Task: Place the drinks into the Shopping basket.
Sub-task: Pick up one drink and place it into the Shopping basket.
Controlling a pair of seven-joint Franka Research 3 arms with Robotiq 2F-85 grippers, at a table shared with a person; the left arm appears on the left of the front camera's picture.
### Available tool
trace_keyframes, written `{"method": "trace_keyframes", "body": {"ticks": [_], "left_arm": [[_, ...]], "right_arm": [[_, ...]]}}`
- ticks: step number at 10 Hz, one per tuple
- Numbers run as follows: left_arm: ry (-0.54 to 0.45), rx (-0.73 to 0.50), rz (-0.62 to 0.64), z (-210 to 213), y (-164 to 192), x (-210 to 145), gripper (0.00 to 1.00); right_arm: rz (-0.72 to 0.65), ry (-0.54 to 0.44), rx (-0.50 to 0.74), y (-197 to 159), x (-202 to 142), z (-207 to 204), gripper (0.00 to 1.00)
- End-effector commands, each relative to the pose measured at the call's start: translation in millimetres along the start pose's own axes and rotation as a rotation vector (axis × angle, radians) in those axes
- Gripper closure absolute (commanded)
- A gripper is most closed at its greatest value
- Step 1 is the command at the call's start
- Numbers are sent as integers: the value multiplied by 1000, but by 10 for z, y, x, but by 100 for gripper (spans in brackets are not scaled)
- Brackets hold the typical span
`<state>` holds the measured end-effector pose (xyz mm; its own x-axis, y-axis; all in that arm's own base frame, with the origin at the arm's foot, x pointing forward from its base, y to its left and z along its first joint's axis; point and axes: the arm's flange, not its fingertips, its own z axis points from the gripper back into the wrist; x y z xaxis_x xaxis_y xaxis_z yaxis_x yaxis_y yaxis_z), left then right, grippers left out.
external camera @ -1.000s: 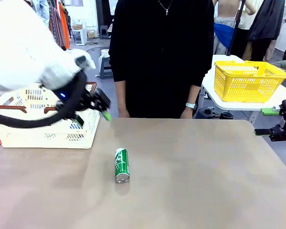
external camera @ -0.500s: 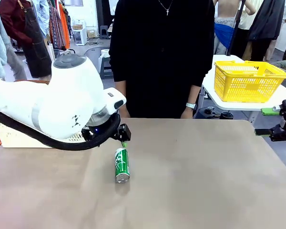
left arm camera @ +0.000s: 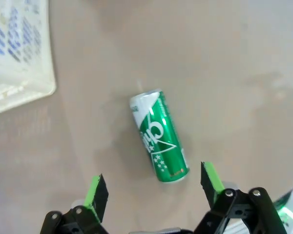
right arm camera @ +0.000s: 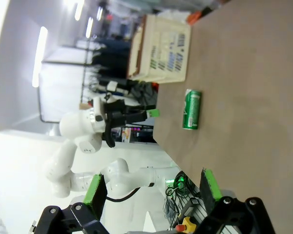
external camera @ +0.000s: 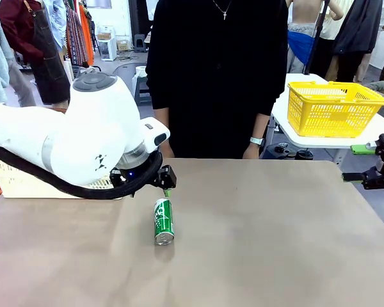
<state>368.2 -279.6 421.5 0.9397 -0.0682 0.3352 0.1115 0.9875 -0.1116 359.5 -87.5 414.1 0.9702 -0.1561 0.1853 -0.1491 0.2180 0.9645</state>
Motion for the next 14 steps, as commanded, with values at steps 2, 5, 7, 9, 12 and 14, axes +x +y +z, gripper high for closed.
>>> {"method": "trace_keyframes", "body": {"ticks": [2, 5, 7, 9, 12, 14], "left_arm": [[14, 177, 158, -390, -320, 104, 0], [64, 179, 146, -688, -378, 106, 0], [116, 162, 117, -949, -407, 112, 0], [145, 154, 99, -1142, -404, 154, 0], [134, 180, 87, -1280, -412, 161, 0], [134, 172, 84, -1285, -410, 175, 0]], "right_arm": [[5, 15, -2, 31, 4, 26, 0], [5, 15, -2, 31, 4, 26, 0], [5, 15, -2, 31, 4, 26, 0], [5, 15, -2, 31, 4, 26, 0], [5, 15, -2, 31, 4, 26, 0], [5, 15, -2, 31, 4, 26, 0]]}}
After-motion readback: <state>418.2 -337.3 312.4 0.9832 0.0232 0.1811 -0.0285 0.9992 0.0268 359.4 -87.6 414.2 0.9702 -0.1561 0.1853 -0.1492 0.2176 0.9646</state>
